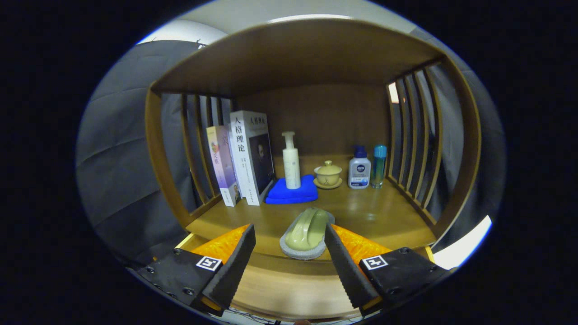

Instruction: Pull open the drawer, take out the items inside it, and place them on the countertop above the cabinet.

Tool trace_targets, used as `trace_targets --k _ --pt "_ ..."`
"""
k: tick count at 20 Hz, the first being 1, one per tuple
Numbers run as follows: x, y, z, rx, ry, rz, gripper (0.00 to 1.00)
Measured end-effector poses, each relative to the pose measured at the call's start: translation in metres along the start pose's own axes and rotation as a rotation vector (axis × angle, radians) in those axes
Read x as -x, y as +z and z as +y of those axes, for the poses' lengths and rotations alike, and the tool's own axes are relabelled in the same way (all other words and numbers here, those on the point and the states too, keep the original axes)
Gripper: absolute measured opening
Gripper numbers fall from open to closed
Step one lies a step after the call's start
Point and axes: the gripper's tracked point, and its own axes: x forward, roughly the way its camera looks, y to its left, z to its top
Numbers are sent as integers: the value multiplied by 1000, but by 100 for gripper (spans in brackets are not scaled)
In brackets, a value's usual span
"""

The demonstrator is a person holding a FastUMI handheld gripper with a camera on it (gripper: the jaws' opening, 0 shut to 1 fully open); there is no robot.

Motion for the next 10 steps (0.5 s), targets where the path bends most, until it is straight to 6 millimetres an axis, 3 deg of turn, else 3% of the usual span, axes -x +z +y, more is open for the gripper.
trace_targets --k 5,10 --pt "48 -21 9 53 -40 -100 97" --pt "76 -50 17 44 -67 -144 97"
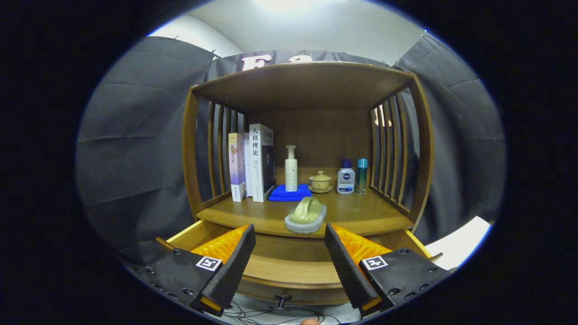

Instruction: Pull open the drawer, take out the items inside it, and place them on the countertop above the cabinet.

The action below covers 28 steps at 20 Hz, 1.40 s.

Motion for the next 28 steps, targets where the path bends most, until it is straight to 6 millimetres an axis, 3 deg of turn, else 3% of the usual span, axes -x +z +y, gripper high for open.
trace_targets --k 7,13,20,28 --pt "35 -35 -8 55 -88 -74 97" --pt "47 -73 1 69 -105 -86 97" --pt "46 -115 11 91 -86 -52 99" --pt "37 -156 9 69 -79 15 99"
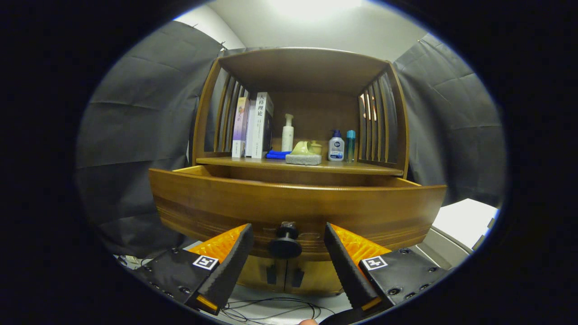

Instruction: Pull open the drawer, take out the items inside it, and place them on the countertop above the cabinet.

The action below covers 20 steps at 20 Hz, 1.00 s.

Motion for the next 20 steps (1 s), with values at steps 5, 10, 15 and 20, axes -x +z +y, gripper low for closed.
trace_targets --k 5,10,15,20 --pt "-13 -9 2 11 -1 19 99" --pt "-29 -10 -6 7 -38 26 99" --pt "-33 -5 -8 15 -74 4 98" --pt "-40 -2 -6 -1 -77 6 100"
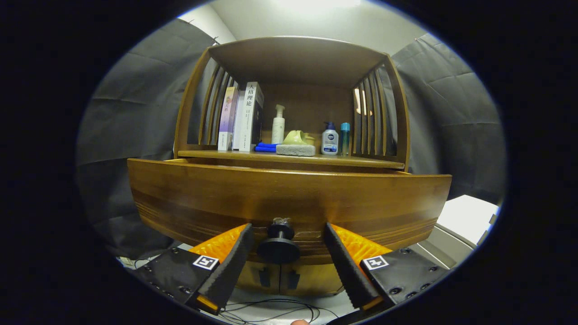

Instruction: Pull open the drawer, take out the items inside it, and place them on the countertop above the cabinet.

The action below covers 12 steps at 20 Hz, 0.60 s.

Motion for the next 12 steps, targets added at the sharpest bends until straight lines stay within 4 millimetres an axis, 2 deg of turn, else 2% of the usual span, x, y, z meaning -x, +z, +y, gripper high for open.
trace_targets --k 5,7,12 --pt "-8 1 0 3 -2 24 100" --pt "-24 3 1 8 -3 32 100" --pt "-40 5 1 8 -8 51 100"
